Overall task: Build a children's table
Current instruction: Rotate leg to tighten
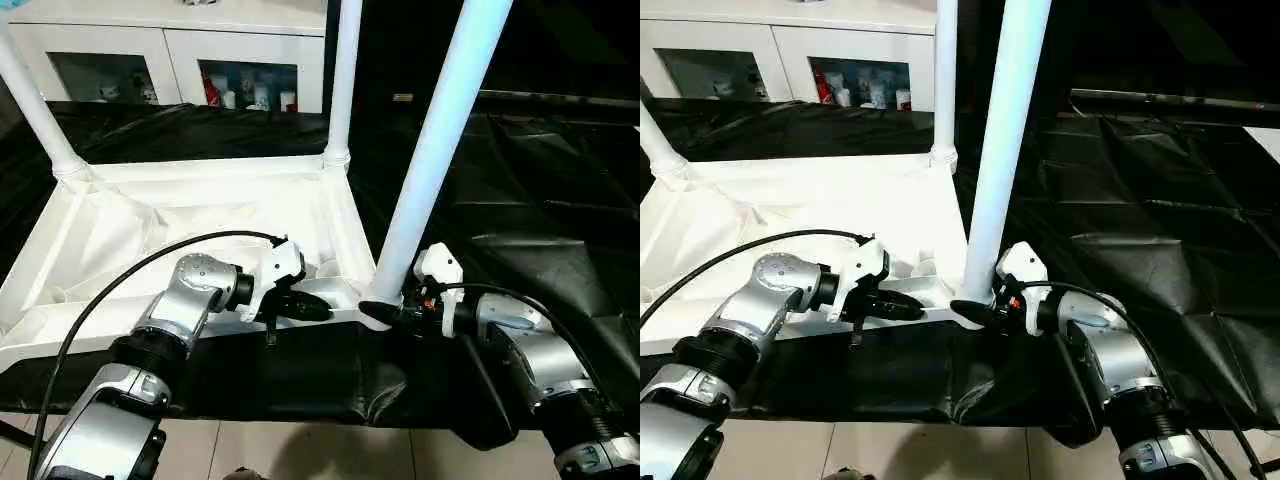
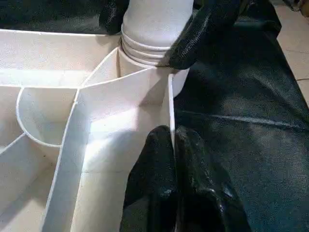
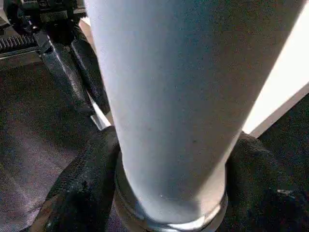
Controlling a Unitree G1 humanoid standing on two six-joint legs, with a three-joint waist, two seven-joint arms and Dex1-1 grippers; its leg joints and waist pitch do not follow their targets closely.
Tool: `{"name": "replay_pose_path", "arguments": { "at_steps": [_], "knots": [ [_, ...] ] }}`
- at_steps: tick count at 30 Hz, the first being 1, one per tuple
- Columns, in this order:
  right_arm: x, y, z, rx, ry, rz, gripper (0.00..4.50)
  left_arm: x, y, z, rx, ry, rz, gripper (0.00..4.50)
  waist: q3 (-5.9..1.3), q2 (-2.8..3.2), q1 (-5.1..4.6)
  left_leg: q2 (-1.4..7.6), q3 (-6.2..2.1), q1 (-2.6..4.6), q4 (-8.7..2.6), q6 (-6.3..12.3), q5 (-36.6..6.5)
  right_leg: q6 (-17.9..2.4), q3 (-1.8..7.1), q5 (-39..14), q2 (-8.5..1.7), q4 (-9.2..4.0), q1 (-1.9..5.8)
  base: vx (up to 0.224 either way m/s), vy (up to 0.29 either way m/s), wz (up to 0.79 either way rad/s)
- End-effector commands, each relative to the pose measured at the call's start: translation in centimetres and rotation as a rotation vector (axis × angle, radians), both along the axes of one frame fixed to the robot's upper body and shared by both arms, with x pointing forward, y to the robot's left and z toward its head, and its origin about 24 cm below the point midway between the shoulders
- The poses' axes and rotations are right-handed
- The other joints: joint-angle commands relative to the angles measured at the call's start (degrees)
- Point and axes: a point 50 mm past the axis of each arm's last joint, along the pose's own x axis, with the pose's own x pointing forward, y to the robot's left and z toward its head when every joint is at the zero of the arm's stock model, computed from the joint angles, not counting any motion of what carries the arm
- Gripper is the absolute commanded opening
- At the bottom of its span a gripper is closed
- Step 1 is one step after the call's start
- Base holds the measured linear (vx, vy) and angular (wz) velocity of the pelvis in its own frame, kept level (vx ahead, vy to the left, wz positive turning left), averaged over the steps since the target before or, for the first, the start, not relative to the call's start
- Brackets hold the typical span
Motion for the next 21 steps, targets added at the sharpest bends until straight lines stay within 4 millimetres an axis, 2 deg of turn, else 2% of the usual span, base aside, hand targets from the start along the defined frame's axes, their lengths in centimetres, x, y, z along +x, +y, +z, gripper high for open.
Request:
{"name": "replay_pose_path", "arguments": {
  "at_steps": [1,4,5,6,8,9,10,11,13,15,16,19,21],
  "knots": [
    [0.1,0.1,-0.1,0.003,0.003,-0.012,2.72,0.1,-0.3,0.1,-0.045,0.001,0.028,0.00,-3.37,-0.38,-0.09,2.42,-0.81,1.35,-3.19,3.67,-10.49,-15.27,1.80,-2.82,-2.87,-3.33,2.53,0.000,0.000,0.00],
    [0.3,0.4,-0.9,0.019,0.013,-0.114,2.72,0.5,-0.7,-0.4,-0.017,-0.016,0.088,0.00,-3.22,-0.29,-0.27,2.40,-0.85,1.36,-3.31,3.08,-12.00,-14.95,1.86,-5.40,-2.96,-3.62,2.29,0.000,0.000,0.00],
    [0.4,0.9,-1.8,0.022,0.024,-0.208,2.72,0.9,-1.2,-0.7,-0.014,-0.029,0.143,0.00,-3.08,-0.94,-0.33,2.30,-0.94,1.35,-3.43,2.50,-13.23,-14.39,1.87,-8.14,-3.05,-3.86,2.29,0.000,0.000,0.00],
    [0.4,1.0,-2.0,0.022,0.026,-0.226,2.72,1.0,-1.4,-0.7,-0.014,-0.031,0.153,0.00,-2.93,-0.61,-0.53,2.38,-1.06,1.63,-3.71,1.33,-14.98,-13.69,1.96,-11.33,-3.13,-4.25,1.95,0.000,0.000,0.00],
    [0.7,2.5,-3.5,0.021,0.049,-0.421,2.70,1.7,-2.9,-1.0,-0.028,-0.046,0.253,0.00,-2.76,-0.68,-0.96,2.35,-1.22,1.58,-4.03,-0.25,-16.87,-12.40,2.02,-14.88,-3.20,-4.56,1.83,0.000,0.000,0.00],
    [0.8,2.9,-3.7,0.028,0.058,-0.469,2.70,1.8,-3.3,-1.1,-0.029,-0.052,0.277,0.00,-2.66,-0.48,-1.25,2.22,-1.26,1.83,-4.14,-1.28,-18.60,-11.60,2.14,-17.24,-3.17,-4.91,1.49,0.000,0.000,0.00],
    [0.9,3.2,-3.8,0.032,0.064,-0.494,2.70,1.9,-3.6,-1.1,-0.029,-0.054,0.289,0.00,-2.64,-0.54,-1.31,2.21,-1.44,1.91,-4.24,-1.65,-19.71,-11.21,2.09,-18.90,-3.28,-5.02,1.54,0.000,0.000,0.00],
    [1.3,4.2,-4.3,0.043,0.090,-0.598,2.70,2.0,-4.8,-1.3,-0.031,-0.059,0.330,0.00,-2.69,-0.56,-1.49,2.18,-1.56,1.89,-4.35,-2.08,-20.29,-10.38,2.11,-20.25,-3.25,-5.16,1.59,0.000,0.000,0.00],
    [1.5,4.5,-4.4,0.041,0.100,-0.644,2.70,2.0,-5.4,-1.3,-0.039,-0.056,0.342,0.00,-2.42,-0.34,-1.53,2.17,-1.55,2.34,-4.42,-2.15,-22.56,-9.62,2.17,-22.45,-3.19,-5.63,1.12,0.000,0.000,0.00],
    [1.9,5.4,-4.3,0.034,0.096,-0.679,2.70,2.1,-6.3,-1.3,-0.046,-0.055,0.365,0.00,-2.12,-0.40,-1.66,2.02,-1.69,2.60,-4.51,-2.22,-25.27,-8.52,2.13,-26.88,-3.30,-6.21,0.95,0.000,0.000,0.00],
    [2.0,5.6,-4.3,0.033,0.091,-0.679,2.70,2.1,-6.5,-1.3,-0.046,-0.056,0.367,0.00,-2.11,-0.36,-1.65,1.98,-1.84,3.01,-4.46,-2.42,-26.65,-7.62,2.13,-29.67,-3.45,-6.68,0.76,0.000,0.000,0.00],
    [2.1,6.4,-4.0,0.043,0.078,-0.663,2.70,2.1,-6.9,-1.3,-0.048,-0.061,0.363,0.00,-2.49,-0.37,-1.61,2.10,-1.96,2.63,-4.78,-1.83,-24.79,-7.15,2.14,-26.55,-3.36,-6.48,1.27,0.000,0.000,0.00],
    [2.2,6.8,-3.6,0.092,0.069,-0.637,2.70,2.2,-6.7,-1.2,-0.051,-0.071,0.351,0.00,-2.72,-0.18,-1.57,2.09,-1.75,2.09,-4.97,-0.95,-21.55,-8.09,2.18,-20.11,-3.13,-6.01,1.71,0.000,0.000,0.00]
  ]
}}
